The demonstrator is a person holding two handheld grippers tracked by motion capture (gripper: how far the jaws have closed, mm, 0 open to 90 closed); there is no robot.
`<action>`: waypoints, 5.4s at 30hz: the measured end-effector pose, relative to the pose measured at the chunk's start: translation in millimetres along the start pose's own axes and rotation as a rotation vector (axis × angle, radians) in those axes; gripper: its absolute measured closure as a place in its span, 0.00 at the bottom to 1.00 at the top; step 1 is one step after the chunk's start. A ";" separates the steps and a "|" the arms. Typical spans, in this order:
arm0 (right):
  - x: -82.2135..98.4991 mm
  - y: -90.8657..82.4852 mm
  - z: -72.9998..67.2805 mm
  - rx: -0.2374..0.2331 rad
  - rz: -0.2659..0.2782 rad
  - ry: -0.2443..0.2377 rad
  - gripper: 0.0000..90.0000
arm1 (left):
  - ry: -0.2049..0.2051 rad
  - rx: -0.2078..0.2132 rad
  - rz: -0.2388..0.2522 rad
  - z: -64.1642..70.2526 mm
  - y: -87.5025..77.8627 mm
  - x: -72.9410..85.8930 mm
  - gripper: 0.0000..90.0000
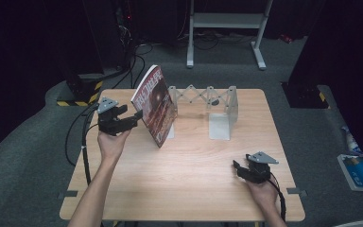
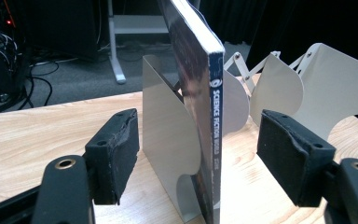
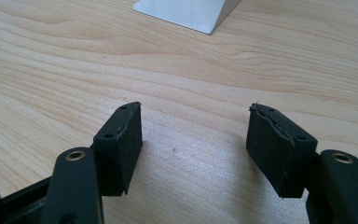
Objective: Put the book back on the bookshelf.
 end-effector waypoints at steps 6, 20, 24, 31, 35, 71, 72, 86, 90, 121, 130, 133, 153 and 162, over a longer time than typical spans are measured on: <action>0.0 0.0 0.0 0.000 0.000 0.000 0.40 | 0.000 0.009 0.013 0.9 -6.1 3.0 0.33; 0.0 0.0 0.0 0.000 0.000 0.000 0.40 | -0.008 0.030 0.037 3.8 -17.2 9.9 0.32; 0.0 0.0 0.0 0.000 0.000 0.000 0.40 | -0.028 0.046 0.037 3.9 -19.4 12.6 0.31; 0.0 0.0 0.0 0.000 0.000 -0.001 0.40 | -0.034 0.056 0.030 6.0 -20.8 19.7 0.31; 0.0 0.0 0.0 0.000 0.000 -0.001 0.40 | -0.037 0.060 0.031 6.9 -22.1 22.5 0.31; 0.0 0.0 0.0 0.001 0.000 -0.001 0.40 | -0.021 0.098 0.007 26.0 -26.3 45.5 0.32; 0.0 0.0 0.0 0.001 0.000 -0.001 0.40 | -0.020 0.098 0.007 26.8 -26.3 46.4 0.33; 0.0 0.0 0.0 0.001 0.000 -0.001 0.40 | -0.004 0.108 -0.008 35.2 -23.6 56.4 0.34; 0.0 0.0 0.0 0.001 0.000 -0.001 0.40 | -0.008 0.111 -0.009 36.9 -23.3 59.4 0.34; 0.0 0.0 -0.1 0.001 0.000 -0.001 0.40 | -0.018 0.129 -0.030 46.0 -17.2 80.9 0.35; 0.0 0.0 -0.1 0.001 0.000 -0.001 0.40 | -0.021 0.133 -0.038 48.0 -15.5 87.6 0.36; 0.0 0.0 -0.1 0.001 0.000 0.000 0.40 | -0.023 0.135 -0.041 48.7 -14.5 89.6 0.36; 0.0 0.0 -0.1 0.001 0.001 0.000 0.40 | -0.044 0.160 -0.064 53.6 -9.2 108.7 0.35; 0.0 0.0 -0.1 0.001 0.001 0.000 0.40 | -0.045 0.168 -0.084 56.4 -5.9 118.1 0.35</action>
Point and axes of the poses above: each handheld gripper's, and its own axes: y roughly forward along the jaws, x roughly out of its underside, z roughly to its right, the point moved 3 cm from there along y, roughly forward along the jaws, and after that the axes turned 1 degree about -y, right-handed, at the moved point
